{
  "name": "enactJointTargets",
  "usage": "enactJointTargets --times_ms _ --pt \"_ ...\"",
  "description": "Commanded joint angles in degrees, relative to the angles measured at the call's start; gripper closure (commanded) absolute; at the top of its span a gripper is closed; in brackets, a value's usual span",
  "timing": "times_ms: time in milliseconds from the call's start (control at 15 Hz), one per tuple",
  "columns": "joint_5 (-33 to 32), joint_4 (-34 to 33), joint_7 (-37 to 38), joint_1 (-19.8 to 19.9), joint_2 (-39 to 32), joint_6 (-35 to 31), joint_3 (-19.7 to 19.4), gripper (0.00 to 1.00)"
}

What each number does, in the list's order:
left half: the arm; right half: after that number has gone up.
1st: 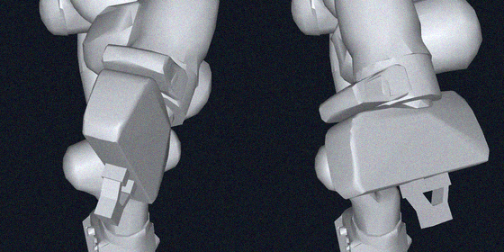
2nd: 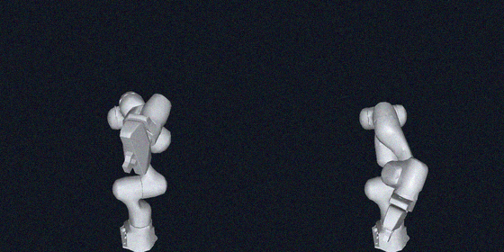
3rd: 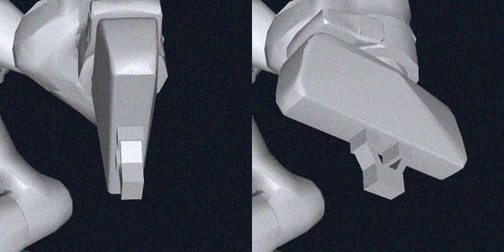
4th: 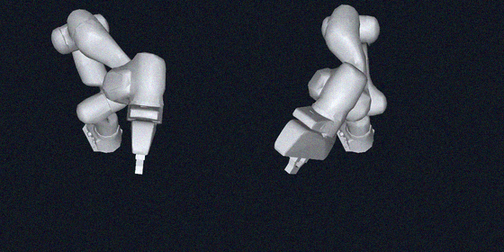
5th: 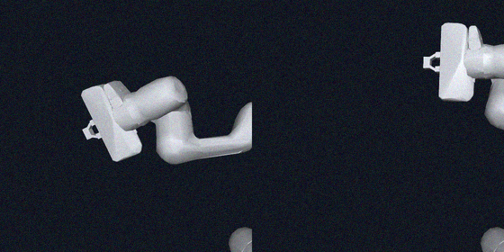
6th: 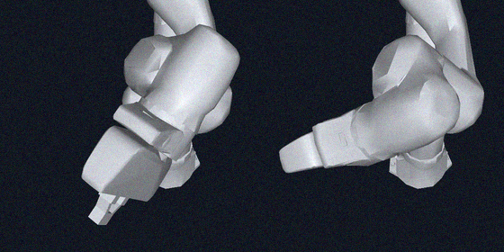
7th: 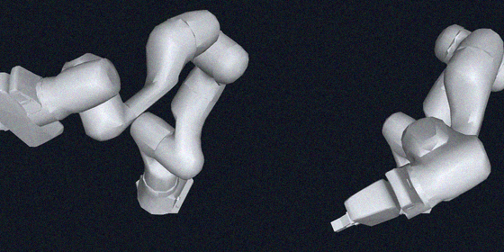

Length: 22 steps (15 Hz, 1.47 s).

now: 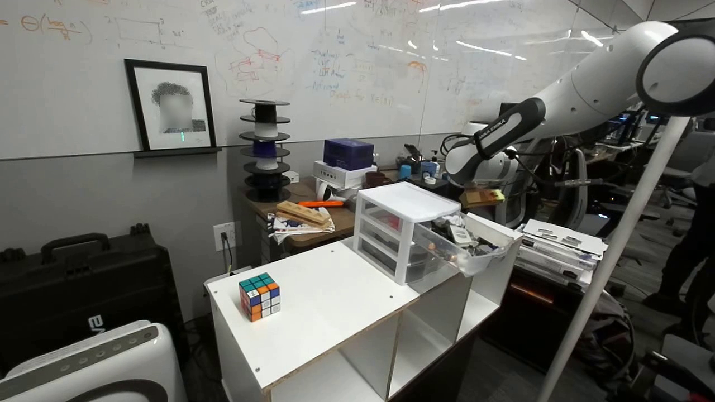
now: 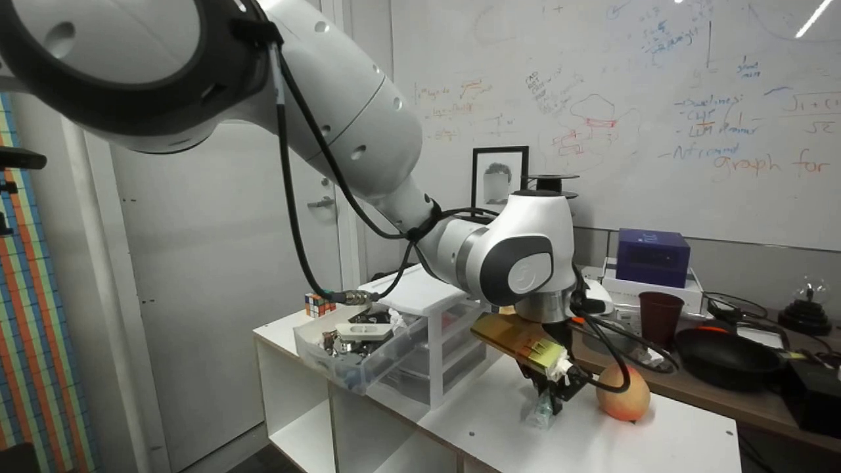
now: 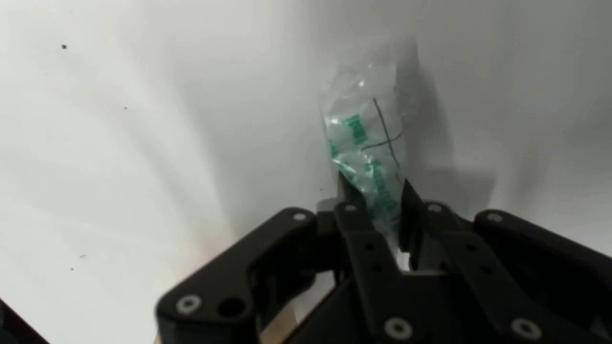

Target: Pick up the white object and the plastic then put them in the drawer.

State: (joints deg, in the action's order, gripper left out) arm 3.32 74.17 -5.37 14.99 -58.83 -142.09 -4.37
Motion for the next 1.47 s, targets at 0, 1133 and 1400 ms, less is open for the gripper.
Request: enactJointTargets --times_ms 0,1133,1400 --pt "-0.2 8.5 2.0 -1.3 6.8 1.5 -0.5 0.94" --pt "-24.2 50.0 34.1 -22.6 49.6 1.3 -9.3 0.92" --pt "-32.4 53.2 40.6 -24.1 54.2 5.2 -4.2 0.92"
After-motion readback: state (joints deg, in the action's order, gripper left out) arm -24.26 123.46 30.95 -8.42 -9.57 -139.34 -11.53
